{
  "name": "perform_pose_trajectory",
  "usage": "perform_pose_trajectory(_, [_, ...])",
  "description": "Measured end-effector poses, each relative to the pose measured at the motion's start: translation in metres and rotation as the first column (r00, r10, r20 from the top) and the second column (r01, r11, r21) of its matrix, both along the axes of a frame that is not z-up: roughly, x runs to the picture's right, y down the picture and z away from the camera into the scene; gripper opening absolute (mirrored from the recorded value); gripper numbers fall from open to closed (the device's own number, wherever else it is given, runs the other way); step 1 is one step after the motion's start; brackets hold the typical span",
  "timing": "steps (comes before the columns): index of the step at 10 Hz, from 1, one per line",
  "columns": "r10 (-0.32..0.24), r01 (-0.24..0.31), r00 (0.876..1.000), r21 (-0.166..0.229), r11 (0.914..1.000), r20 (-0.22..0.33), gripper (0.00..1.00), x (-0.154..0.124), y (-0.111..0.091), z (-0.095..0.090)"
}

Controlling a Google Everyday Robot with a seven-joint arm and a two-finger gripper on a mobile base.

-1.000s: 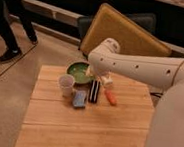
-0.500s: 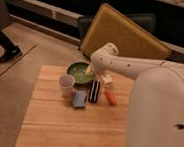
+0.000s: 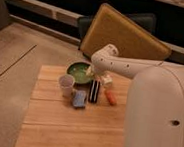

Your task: Drag the ceramic bowl in a circle

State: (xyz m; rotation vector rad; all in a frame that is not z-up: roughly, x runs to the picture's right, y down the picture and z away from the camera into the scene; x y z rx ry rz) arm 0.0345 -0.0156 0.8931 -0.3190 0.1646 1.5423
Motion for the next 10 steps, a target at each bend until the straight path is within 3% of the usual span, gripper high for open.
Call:
perform_pose_trajectory(4, [-0.008, 0.008, 1.000, -0.001, 1.0000, 0.003, 0.65, 0.007, 0.004, 0.026])
perform_pose_trajectory(10, [-0.031, 0.034, 0.997, -0.040, 0.9986, 0.067, 0.65, -0.024, 0.012, 0.078])
